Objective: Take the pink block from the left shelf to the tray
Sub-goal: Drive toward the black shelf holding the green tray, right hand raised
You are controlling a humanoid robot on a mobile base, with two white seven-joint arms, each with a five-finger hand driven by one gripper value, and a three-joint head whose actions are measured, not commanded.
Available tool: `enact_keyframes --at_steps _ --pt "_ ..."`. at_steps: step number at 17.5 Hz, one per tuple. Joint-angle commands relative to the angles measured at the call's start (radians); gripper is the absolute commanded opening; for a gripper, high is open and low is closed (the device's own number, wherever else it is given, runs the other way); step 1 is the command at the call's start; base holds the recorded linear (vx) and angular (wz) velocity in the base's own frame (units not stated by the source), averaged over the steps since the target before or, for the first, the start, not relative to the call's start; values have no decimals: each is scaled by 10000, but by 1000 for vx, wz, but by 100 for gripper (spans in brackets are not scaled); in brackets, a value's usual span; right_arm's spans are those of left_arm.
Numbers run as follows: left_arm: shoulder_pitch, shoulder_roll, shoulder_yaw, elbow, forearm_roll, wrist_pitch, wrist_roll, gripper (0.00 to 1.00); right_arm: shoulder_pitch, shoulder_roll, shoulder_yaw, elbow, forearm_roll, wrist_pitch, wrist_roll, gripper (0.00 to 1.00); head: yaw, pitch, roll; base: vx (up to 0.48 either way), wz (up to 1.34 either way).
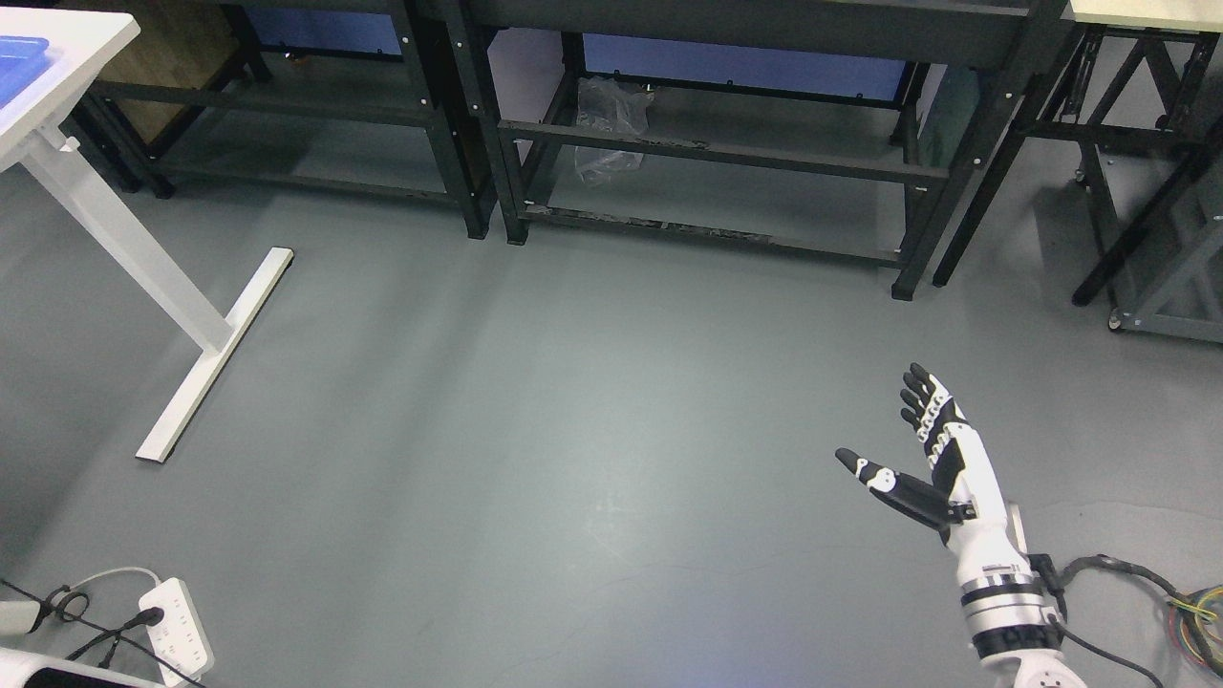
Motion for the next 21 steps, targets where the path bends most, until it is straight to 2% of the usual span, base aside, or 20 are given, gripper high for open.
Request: enact_keyframes --at_steps 1,12,14,15,16,18,19,21 --pt "-215 175 0 -175 -15 -4 -4 100 -8 -174 -108 -3 0 52 -2 100 0 0 0 0 0" --pt "-215 175 0 -175 -15 -4 -4 100 -54 -174 -307 27 -123 36 -32 100 0 0 0 0 0" --pt "-215 175 0 -175 -15 -4 -4 100 -130 -174 -308 28 74 -222 -109 100 0 0 0 0 0" --pt "-215 175 0 -175 -15 -4 -4 100 -222 -174 -399 43 532 -498 -200 100 0 0 0 0 0" --pt "-215 175 0 -175 -15 -4 -4 100 -299 -174 -552 43 1584 -652 -444 100 0 0 0 0 0" --pt "-215 175 0 -175 -15 -4 -4 100 -467 -610 -722 28 6083 -685 -1987 97 0 0 0 0 0" --pt "-215 175 0 -175 -15 -4 -4 100 -498 -932 -661 12 7638 -685 -2603 95 0 0 0 34 0" --pt "-215 175 0 -175 -15 -4 -4 100 -499 -1363 -645 -18 9061 -685 -2916 95 0 0 0 65 -7"
